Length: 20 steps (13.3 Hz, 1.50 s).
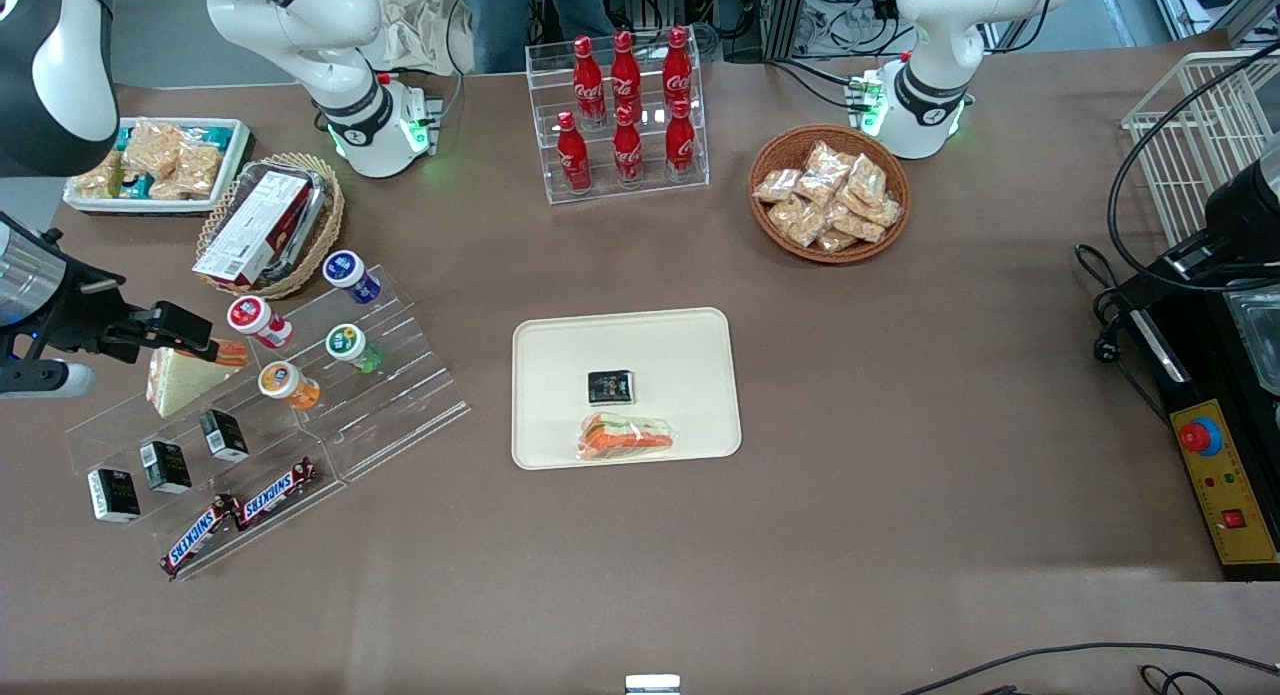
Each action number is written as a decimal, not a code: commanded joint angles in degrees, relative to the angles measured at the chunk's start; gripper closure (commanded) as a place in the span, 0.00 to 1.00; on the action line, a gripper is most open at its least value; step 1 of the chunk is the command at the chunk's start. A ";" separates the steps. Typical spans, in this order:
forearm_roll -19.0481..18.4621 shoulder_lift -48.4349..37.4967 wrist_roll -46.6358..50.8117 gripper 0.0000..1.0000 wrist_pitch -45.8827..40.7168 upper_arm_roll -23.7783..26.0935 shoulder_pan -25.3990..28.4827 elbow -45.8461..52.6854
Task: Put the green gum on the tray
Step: 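Move the right gripper down over the green-labelled gum bottle in the rack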
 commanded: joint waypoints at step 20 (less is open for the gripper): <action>-0.89 -10.45 -5.76 0.00 21.31 1.23 3.66 -32.67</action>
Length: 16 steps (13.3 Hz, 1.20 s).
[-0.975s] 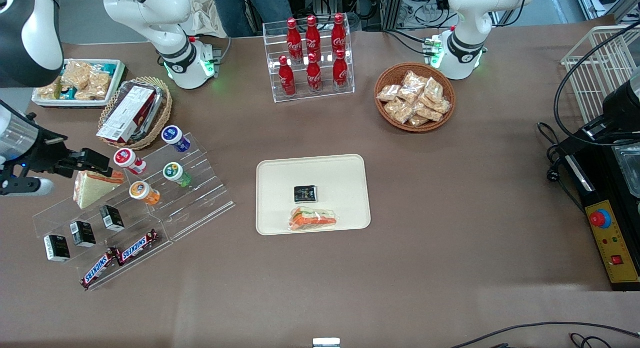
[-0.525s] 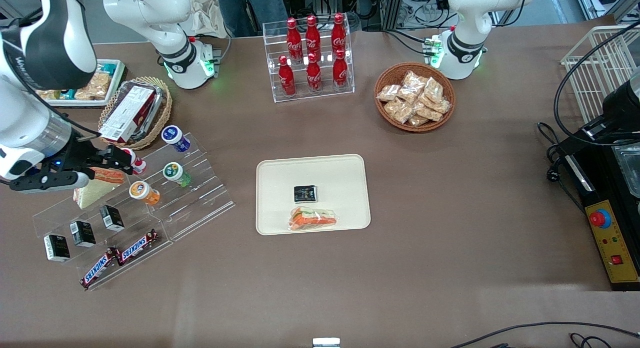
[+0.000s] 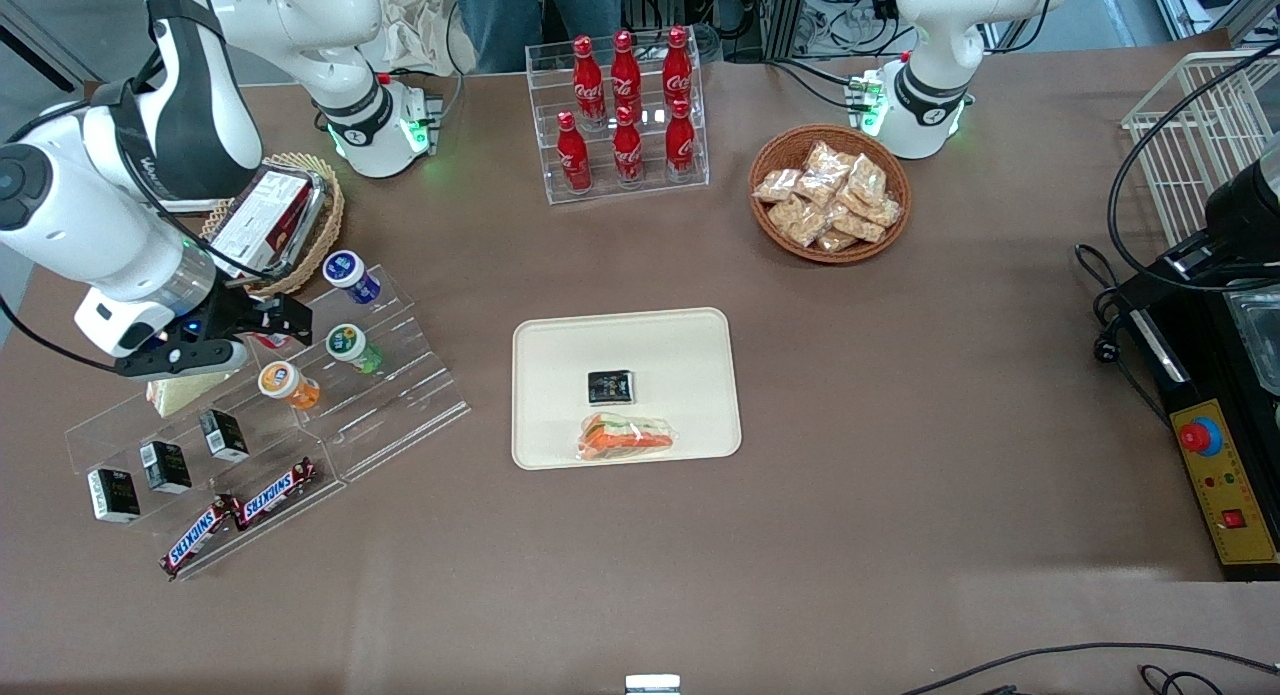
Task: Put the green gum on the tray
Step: 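Move the right gripper down over the green-labelled gum bottle in the rack, then close the right gripper around the green-labelled gum bottle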
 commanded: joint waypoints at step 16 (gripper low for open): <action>-0.84 3.11 0.12 0.01 15.65 1.58 2.47 -14.19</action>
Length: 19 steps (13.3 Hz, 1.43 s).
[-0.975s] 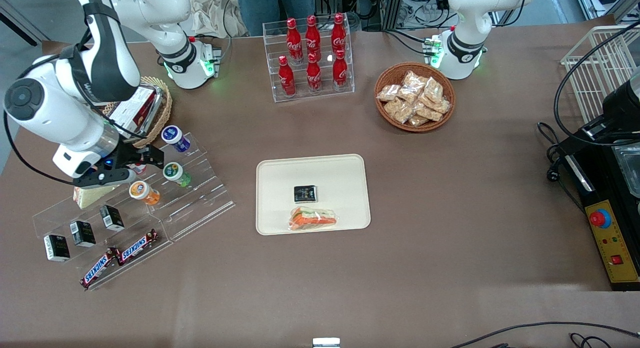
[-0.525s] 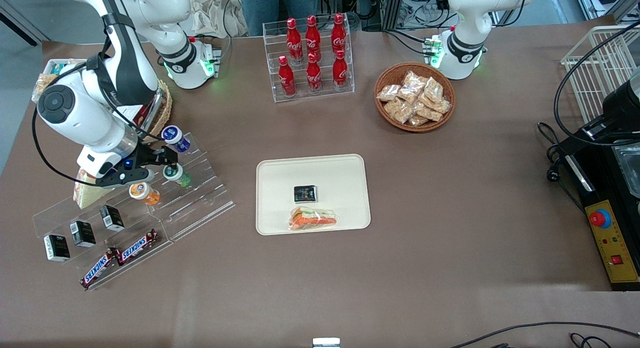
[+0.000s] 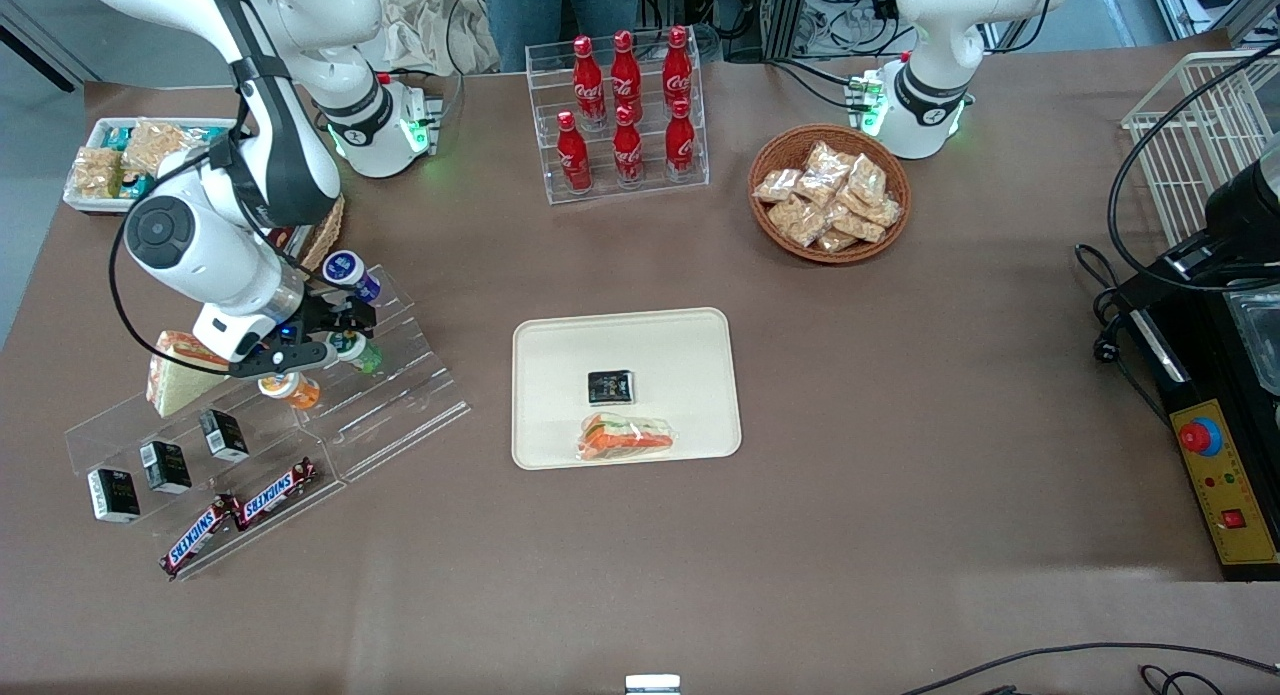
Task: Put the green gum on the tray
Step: 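Close the right gripper around the green-labelled gum bottle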
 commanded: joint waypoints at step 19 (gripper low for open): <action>-2.33 1.60 0.23 0.60 5.39 -0.12 0.07 -2.12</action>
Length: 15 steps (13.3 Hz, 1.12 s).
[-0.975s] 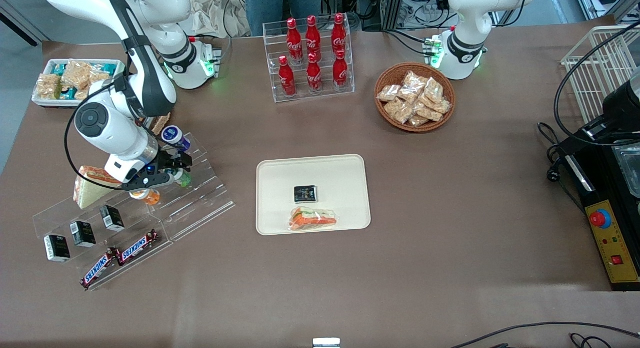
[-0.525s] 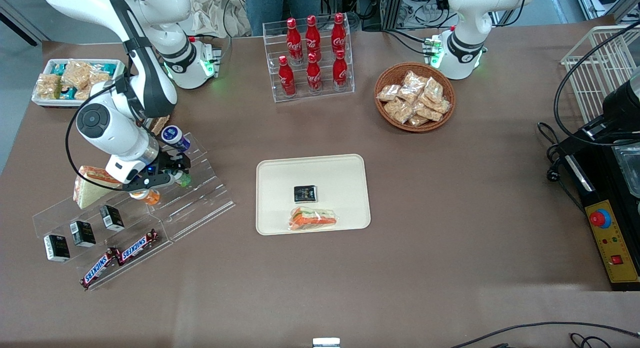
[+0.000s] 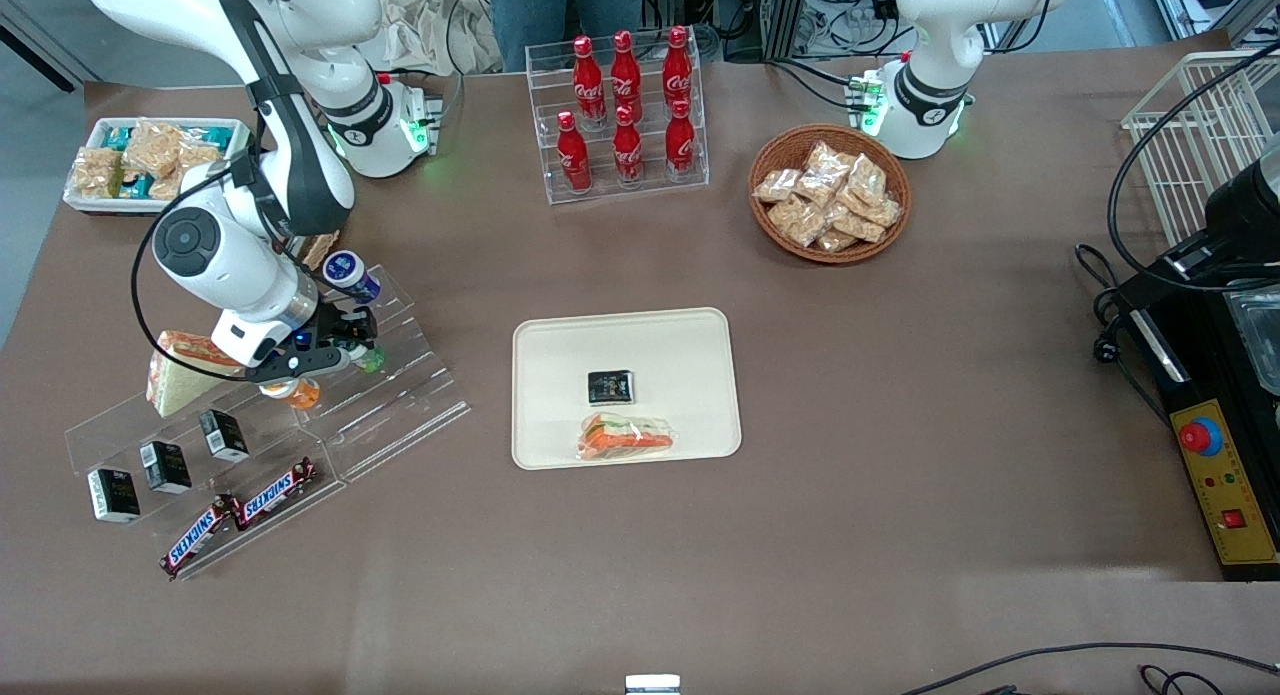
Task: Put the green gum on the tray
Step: 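Close the right gripper around the green-labelled gum bottle, then lift the gum bottle out of the rack and carry it to the cream tray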
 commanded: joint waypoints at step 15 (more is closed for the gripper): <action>5.16 -2.10 17.60 0.61 -13.65 10.78 0.59 15.16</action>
